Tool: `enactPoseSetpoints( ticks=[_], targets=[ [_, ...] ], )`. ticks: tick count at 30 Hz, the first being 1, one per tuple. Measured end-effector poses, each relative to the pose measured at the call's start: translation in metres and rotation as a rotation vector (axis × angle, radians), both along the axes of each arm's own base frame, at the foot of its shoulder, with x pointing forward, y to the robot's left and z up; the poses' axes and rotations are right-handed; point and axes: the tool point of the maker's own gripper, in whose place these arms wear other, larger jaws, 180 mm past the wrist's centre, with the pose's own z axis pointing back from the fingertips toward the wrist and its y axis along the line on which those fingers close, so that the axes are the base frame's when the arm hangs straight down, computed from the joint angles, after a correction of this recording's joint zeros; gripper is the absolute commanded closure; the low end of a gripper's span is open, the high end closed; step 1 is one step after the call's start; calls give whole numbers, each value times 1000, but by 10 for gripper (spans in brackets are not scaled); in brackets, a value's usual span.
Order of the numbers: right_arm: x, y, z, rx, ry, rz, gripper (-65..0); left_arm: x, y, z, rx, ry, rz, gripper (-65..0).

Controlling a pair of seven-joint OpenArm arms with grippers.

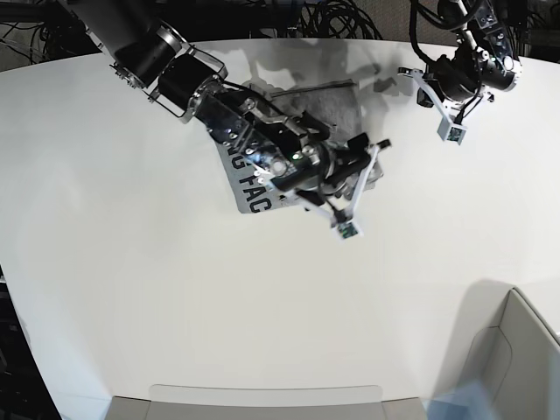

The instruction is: Fold the T-shirt properly

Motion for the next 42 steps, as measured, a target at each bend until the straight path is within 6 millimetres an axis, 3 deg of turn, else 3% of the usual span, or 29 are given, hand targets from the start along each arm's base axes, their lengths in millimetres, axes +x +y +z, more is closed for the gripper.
enactPoseSetpoints(
  ticks=[5,9,12,16,19,21,27,31,36,40,42],
  targets=[
    [14,-58,18,14,7,-122,0,1,-1,0,-2,-4,0,0],
    [-2,-100,6,-16,61,-180,0,1,-2,0,-4,-1,-1,0],
    [-22,-132,-18,-64,118,-236,0,1,-1,0,-4,-2,-1,0],
    [-64,-149,-48,-100,232,-254,0,4,-2,1,-5,-9,-2,0],
    [-78,-148,-59,-113,270,-226,0,6,-2,2,-4,-13,-2,0],
    [-85,-139,-64,-136,252,-109,0,8,-2,3,-4,-19,-3,0],
    [-128,-74,-58,-93,203,279,0,8,-2,3,-3,-20,-2,0],
    [-152,-47,-55,-88,163,456,0,8,-1,3,-4,-19,0,0],
    [-135,-16,-29,31,46,447,0,7,-1,3,-3,-17,0,0],
    [-114,-29,-25,17,8,395,0,7,-2,2,-5,-18,1,0],
    [-89,-45,-22,20,4,271,0,7,-2,2,-6,-17,0,0]
  ],
)
